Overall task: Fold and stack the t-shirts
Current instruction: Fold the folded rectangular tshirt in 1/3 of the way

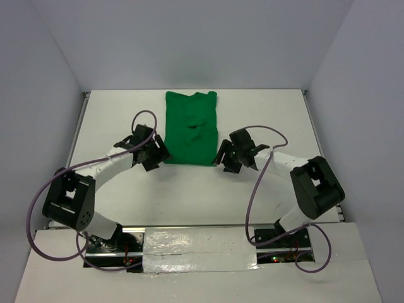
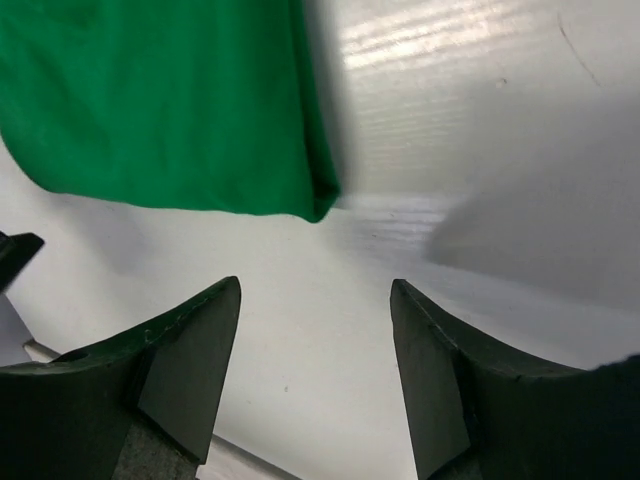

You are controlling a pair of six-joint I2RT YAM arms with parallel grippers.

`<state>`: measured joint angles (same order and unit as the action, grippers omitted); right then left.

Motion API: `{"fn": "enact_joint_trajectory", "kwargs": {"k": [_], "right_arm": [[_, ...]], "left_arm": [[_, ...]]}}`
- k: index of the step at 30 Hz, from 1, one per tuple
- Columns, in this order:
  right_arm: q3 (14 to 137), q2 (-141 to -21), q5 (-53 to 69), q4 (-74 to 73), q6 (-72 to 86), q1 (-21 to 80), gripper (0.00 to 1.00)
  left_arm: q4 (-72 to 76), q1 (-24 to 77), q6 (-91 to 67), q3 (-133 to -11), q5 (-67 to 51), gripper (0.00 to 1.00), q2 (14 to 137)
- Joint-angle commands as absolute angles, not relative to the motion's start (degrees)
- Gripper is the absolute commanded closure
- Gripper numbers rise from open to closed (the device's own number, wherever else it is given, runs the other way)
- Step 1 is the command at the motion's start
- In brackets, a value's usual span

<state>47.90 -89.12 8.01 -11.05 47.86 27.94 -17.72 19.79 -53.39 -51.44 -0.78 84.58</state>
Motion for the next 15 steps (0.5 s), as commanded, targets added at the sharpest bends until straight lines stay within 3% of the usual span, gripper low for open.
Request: {"fn": "enact_joint_trajectory", "kwargs": {"k": [1,12,15], "right_arm": [[46.5,-88.58,8.79,-2.82,53.6,28.47,0.32],[46.4,-95.88,7.64,2.37,58.18,28.39,0.39],[46.23,-96.77,7.82,3.16,58.88,28.39,0.41]], "left_arm": [[-7.93,19.95,-59.67,-49.31,-3.51,0.23,84.98],[-2.46,20.04,-63.37,-46.23,-1.06,0.35,90.08],[-2.37,20.04,-63.28,-45.79,-0.62,0.34,90.7]]}}
